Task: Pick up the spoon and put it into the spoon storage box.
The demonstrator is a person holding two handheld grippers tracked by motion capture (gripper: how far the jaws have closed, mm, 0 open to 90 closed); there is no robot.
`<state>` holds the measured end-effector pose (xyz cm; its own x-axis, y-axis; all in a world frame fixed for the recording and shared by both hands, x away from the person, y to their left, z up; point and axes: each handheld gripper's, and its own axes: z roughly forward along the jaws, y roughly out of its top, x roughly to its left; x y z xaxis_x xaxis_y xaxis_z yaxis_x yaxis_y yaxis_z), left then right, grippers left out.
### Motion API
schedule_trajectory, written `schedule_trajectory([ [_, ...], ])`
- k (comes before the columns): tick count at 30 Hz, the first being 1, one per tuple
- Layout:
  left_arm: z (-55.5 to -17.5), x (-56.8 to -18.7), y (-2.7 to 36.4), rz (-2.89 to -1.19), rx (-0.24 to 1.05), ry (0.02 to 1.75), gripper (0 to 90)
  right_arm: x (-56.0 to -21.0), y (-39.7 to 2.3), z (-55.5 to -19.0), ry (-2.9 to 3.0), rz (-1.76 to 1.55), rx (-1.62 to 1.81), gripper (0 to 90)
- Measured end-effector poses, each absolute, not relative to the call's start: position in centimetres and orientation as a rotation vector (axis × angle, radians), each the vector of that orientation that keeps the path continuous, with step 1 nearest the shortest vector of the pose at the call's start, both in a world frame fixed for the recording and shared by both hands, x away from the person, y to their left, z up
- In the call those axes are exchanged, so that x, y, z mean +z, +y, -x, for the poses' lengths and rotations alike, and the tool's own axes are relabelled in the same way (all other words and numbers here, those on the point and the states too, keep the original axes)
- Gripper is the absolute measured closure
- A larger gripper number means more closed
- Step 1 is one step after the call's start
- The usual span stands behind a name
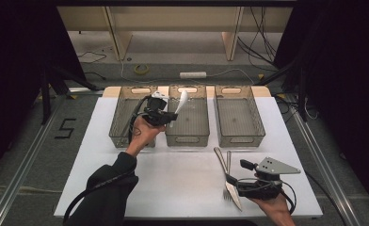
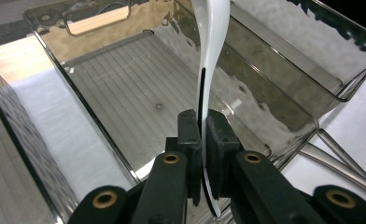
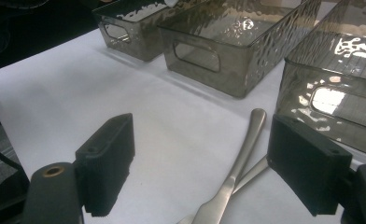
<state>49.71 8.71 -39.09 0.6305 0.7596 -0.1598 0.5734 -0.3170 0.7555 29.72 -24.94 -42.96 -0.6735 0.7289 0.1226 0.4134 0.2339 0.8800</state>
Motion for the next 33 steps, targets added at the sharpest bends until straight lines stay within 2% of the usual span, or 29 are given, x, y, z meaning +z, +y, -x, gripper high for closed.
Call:
schedule_trajectory([
  [33, -52.3, -41.4, 7.5, -2.052, 0.256, 1.175, 84.4, -43.0, -25.0, -29.8, 2.201, -1.061, 1.421, 24.1],
])
